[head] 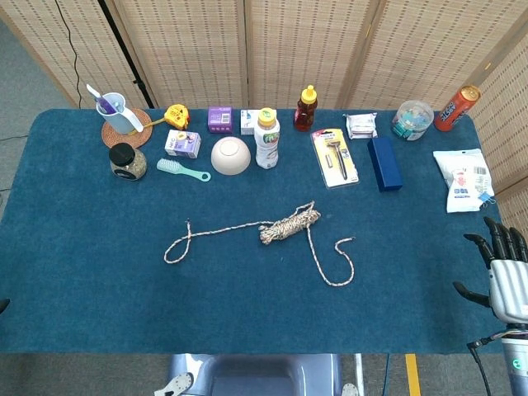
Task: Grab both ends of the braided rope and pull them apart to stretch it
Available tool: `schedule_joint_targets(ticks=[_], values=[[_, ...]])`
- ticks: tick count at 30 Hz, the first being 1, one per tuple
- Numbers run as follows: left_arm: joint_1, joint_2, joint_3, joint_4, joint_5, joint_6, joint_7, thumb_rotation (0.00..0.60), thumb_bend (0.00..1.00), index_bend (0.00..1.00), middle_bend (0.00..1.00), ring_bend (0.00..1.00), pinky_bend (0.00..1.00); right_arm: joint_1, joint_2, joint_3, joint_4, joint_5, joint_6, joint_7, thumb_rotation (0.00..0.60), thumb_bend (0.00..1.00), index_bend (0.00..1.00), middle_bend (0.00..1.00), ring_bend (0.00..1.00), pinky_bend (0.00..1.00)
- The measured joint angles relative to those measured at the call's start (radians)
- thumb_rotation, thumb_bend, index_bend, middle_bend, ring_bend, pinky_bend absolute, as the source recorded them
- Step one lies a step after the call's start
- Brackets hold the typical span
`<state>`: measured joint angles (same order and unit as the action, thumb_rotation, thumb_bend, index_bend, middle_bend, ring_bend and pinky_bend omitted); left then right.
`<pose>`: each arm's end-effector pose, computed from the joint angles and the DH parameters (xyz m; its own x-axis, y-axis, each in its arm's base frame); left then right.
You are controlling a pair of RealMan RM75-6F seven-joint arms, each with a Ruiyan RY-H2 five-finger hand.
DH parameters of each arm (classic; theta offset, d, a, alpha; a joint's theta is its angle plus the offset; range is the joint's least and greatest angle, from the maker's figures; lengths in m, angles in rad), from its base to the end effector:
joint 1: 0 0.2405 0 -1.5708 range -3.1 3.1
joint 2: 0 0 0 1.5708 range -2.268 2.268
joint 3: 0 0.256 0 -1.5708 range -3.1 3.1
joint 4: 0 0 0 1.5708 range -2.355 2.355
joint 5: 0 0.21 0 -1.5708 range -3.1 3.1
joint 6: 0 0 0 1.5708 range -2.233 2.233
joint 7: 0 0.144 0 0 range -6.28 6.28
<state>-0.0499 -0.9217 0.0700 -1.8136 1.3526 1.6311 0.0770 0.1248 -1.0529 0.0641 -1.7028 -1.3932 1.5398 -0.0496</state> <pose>-0.3110 0.1415 0.2152 0.4753 0.0034 0.8798 0.8638 0.1881 -0.4674 -0.3002 -0.1941 0.1864 0.4098 0.0762 0.9090 -0.9119 0.0564 0.4064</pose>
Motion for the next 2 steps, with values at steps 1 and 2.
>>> schedule_joint_targets(ticks=[1, 2], values=[[0.005, 0.000, 0.002, -0.002, 0.005, 0.004, 0.001, 0.600, 0.11, 0.19, 0.01, 0.00, 0.00, -0.006, 0.000, -0.002, -0.002, 0.001, 0.005, -0.002, 0.600, 0.09, 0.23, 0.04, 0.00, 0.00], [0.009, 0.000, 0.003, -0.004, 0.009, 0.006, 0.006, 0.600, 0.11, 0.19, 0.01, 0.00, 0.00, -0.014, 0.000, -0.003, -0.004, 0.004, 0.010, -0.003, 0.600, 0.09, 0.23, 0.04, 0.00, 0.00]])
